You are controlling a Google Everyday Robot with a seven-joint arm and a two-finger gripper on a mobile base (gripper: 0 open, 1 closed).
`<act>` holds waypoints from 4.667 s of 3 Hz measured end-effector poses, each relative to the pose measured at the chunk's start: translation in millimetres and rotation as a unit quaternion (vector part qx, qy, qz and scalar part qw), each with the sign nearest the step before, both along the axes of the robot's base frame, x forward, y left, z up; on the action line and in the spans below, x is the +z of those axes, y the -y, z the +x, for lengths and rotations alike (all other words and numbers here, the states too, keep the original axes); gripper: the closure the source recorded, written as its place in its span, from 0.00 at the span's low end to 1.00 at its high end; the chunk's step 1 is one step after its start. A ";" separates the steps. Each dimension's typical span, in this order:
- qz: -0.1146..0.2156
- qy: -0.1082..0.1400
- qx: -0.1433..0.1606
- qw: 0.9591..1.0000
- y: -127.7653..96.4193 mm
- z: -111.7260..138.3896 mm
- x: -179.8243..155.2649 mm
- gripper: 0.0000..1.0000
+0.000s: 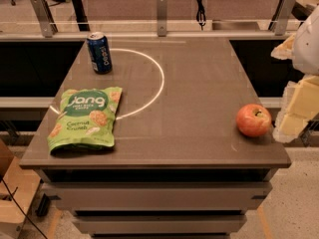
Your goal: Move apple near green rice chip bag
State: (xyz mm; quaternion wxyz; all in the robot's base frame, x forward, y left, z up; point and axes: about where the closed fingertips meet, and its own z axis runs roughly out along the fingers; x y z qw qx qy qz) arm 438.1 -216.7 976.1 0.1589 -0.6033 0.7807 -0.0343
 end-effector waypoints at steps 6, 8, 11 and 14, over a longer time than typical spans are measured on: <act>0.102 0.007 -0.004 0.995 -6.5 52.9 -82.0 0.00; 0.042 -0.027 -0.035 0.998 26.3 56.9 -123.1 0.17; 0.056 0.015 -0.001 0.998 -19.9 61.1 -73.1 0.88; 0.070 0.000 0.044 0.997 -60.2 51.8 -86.7 1.00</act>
Offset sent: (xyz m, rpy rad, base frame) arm 0.0149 0.0182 -0.0167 0.1042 0.0041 0.0778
